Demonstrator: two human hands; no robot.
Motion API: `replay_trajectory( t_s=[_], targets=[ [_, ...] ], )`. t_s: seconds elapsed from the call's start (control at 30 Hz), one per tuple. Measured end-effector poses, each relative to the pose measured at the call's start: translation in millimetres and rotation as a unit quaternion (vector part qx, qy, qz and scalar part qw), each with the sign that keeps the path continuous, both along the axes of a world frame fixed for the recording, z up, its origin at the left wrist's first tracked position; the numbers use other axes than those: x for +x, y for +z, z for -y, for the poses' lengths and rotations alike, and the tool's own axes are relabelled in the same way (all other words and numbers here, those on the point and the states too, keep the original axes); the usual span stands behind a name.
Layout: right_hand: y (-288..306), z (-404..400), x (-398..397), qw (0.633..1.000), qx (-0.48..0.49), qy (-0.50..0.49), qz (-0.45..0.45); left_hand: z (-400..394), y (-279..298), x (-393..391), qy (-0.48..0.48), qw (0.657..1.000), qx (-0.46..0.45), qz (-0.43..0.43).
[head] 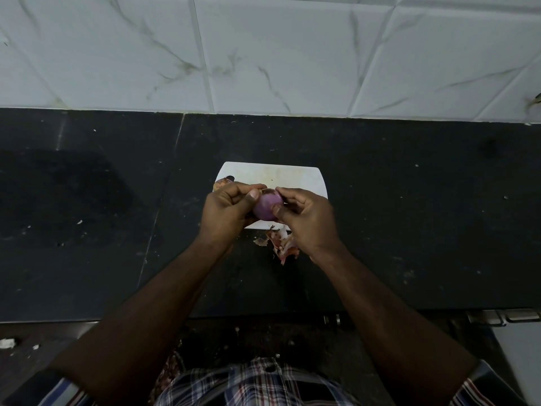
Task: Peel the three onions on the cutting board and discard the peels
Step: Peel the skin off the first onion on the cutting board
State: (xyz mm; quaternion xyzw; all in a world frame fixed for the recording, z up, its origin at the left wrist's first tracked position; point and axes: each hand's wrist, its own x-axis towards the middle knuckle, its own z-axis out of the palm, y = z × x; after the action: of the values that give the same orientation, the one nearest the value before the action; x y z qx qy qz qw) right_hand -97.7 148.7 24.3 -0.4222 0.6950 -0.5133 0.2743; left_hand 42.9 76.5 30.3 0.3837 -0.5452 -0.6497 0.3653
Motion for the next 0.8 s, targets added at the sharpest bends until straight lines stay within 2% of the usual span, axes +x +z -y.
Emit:
replay_trajectory(
  t_s=[0.13, 0.27, 0.43, 0.57, 0.7, 0.8],
  targets=[
    [0, -4, 3, 0.999, -0.004, -0.011, -0.038, 3, 2, 1, -0.011, 0.999, -0.027, 0.038],
    [3, -6, 6, 0.996, 0.001, -0.003, -0.09, 13, 2, 5, -0.072, 0.976, -0.132, 0.155],
    [4, -6, 10, 0.991, -0.011, 0.0, -0.135, 15, -4, 2, -0.03, 0.977, -0.152, 0.149],
    [4, -8, 15, 0.991, -0.015, -0.002, -0.135, 4, -1, -6, 0.027, 0.961, -0.19, 0.198],
    [5, -8, 18, 0.996, -0.004, 0.022, -0.085, 13, -4, -6, 0.039, 0.969, -0.151, 0.191],
    [5, -5, 12, 0.997, -0.001, -0.022, -0.076, 15, 0, 0, -0.006, 0.997, 0.022, 0.079]
  ],
)
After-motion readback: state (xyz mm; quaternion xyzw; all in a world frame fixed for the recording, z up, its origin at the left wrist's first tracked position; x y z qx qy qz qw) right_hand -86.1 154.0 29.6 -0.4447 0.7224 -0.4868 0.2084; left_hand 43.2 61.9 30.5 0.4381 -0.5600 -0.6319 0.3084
